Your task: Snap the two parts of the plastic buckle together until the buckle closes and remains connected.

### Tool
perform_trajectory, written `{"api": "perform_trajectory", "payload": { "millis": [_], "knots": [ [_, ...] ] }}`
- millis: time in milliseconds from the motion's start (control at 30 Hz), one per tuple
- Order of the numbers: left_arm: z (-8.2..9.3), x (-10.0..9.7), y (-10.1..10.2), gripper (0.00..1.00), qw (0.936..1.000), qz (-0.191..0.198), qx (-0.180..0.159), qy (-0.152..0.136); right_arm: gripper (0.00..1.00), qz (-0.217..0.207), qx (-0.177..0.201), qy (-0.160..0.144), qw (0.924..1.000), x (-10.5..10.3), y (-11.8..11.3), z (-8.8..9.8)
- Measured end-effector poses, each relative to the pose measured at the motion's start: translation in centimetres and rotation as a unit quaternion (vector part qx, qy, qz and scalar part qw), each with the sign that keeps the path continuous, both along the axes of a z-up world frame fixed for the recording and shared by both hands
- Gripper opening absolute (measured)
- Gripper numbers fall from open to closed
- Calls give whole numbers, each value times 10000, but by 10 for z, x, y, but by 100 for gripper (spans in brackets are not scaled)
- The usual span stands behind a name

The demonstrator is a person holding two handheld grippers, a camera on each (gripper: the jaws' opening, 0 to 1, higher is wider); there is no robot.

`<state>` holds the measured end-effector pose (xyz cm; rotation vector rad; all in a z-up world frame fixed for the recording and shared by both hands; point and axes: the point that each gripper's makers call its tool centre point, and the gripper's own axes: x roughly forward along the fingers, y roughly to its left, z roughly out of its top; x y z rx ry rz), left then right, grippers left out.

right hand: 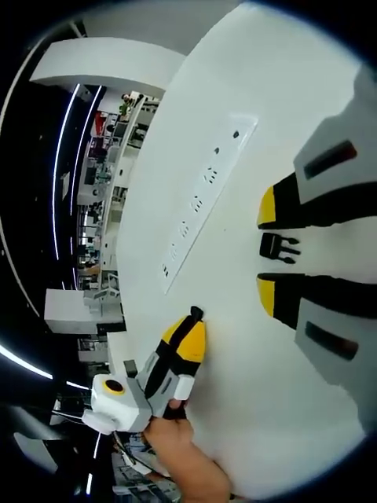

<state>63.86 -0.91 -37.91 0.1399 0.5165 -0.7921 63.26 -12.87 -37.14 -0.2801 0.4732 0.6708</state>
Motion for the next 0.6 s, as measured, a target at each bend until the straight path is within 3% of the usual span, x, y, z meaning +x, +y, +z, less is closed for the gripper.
{"api": "perform_trajectory", "payload": {
  "millis": [600],
  "knots": [
    [0,3,-3,12,9998,-165,60,-54,16,213,108,30,9997,-2,4,0]
  ]
}}
